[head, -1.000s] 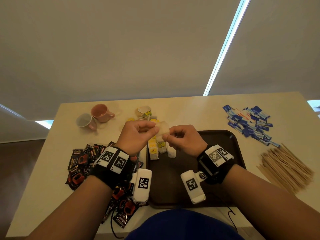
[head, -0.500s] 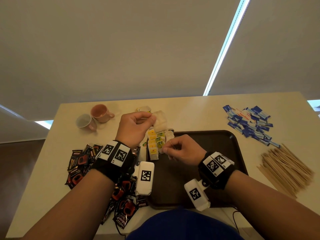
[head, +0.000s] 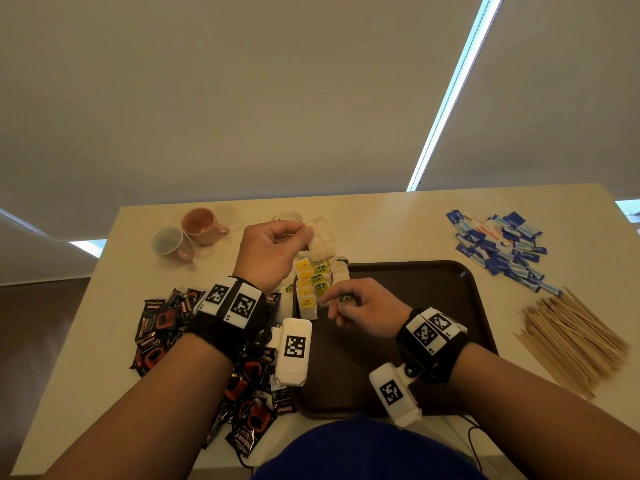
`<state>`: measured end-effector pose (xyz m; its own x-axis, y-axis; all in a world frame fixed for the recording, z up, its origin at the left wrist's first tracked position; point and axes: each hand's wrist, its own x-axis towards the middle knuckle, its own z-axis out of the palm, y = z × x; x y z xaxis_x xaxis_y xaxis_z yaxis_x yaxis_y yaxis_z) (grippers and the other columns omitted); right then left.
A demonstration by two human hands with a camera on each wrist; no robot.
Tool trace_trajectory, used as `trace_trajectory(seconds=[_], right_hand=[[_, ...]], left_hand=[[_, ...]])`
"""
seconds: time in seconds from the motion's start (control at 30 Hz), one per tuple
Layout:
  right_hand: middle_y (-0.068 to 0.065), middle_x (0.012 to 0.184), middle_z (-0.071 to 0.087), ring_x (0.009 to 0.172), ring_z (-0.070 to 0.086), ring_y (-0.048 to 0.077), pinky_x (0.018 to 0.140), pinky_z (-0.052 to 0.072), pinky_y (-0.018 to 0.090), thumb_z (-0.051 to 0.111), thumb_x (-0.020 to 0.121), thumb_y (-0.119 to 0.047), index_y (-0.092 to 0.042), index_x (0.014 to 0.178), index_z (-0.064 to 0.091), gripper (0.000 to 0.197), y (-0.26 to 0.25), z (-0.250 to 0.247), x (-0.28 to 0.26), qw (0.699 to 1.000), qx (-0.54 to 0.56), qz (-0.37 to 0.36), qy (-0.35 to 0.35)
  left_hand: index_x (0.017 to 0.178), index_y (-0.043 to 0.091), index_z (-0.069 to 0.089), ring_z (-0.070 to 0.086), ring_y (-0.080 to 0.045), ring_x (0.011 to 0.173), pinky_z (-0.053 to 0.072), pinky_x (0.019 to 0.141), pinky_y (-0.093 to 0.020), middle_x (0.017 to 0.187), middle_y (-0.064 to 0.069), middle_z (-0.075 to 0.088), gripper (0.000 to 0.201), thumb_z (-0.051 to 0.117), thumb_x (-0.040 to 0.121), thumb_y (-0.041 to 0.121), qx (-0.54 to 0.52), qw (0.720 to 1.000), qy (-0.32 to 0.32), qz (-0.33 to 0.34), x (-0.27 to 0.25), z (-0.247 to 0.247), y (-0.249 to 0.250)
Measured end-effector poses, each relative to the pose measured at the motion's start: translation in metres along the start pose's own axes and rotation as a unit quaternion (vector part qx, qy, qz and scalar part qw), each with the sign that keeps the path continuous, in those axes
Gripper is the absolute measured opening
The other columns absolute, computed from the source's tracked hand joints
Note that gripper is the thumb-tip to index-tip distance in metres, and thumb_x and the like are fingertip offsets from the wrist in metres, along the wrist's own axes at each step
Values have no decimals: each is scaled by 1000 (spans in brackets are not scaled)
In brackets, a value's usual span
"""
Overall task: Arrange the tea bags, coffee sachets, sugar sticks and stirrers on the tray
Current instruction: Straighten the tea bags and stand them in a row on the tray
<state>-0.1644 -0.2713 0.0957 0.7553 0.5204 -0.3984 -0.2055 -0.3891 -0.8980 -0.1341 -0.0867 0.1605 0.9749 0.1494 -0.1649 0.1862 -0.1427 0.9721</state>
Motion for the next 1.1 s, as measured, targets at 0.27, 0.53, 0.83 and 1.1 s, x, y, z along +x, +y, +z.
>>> trace_trajectory(seconds=[0.27,0.53,0.83,1.1], right_hand=[[26,101,70,82,72,26,67,59,27,42,102,1,-5,122,47,22,-5,4,-3,993,121,16,-1],[7,81,72,63,63,19,57,54,19,72,88,-16,-9,98,75,13,0,-4,8,990,-21,17,136],[5,85,72,65,68,-1,58,50,10,63,93,-3,2,107,73,18,-36,-34,19,982,27,-54,179],[8,88,76,81,74,19,70,60,26,68,89,-4,-5,107,72,18,-51,-46,12,970,31,-135,200]], left_hand=[[83,14,71,47,4,35,33,41,-4,84,-15,68,11,68,92,7,-22,1000,-9,11,-2,3,7],[97,3,72,46,2,35,33,40,-6,82,-16,70,9,68,92,9,-12,998,-55,-5,-7,2,2],[89,17,75,33,-6,34,29,38,-17,50,3,58,8,68,92,13,22,993,-115,-24,-21,2,-16],[95,16,76,65,2,59,49,62,-13,72,9,74,8,71,90,12,70,991,-112,4,-19,5,-31]])
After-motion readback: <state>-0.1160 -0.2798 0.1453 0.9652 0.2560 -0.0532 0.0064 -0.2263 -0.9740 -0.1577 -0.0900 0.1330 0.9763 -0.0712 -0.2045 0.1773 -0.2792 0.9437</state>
